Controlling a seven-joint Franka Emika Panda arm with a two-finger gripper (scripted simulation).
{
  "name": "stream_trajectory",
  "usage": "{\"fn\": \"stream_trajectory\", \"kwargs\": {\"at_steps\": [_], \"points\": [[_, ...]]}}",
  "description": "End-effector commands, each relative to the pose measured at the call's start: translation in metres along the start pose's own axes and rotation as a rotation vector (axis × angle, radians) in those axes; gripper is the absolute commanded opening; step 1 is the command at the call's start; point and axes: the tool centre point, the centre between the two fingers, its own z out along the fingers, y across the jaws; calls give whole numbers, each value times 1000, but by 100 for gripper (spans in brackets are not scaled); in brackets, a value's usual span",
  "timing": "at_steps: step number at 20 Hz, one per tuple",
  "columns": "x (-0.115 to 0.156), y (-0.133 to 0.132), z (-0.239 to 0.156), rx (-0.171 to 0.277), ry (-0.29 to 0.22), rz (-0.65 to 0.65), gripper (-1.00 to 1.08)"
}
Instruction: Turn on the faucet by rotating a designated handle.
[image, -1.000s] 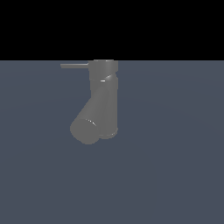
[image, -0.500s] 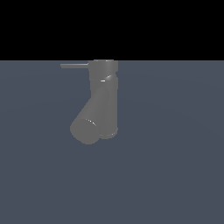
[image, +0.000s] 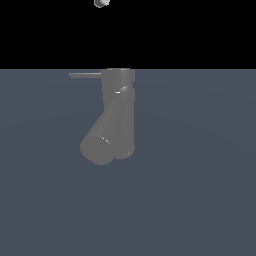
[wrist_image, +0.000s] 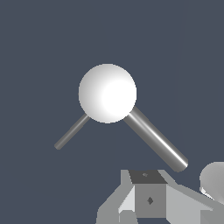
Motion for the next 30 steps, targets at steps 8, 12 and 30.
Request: {"fn": "stream_trajectory", "kwargs": {"at_steps": [8, 12, 30], "points": [[12, -44, 38, -13, 9, 228, -100], [16, -62, 55, -20, 21, 323, -100], [23, -129, 131, -25, 112, 701, -100]]}}
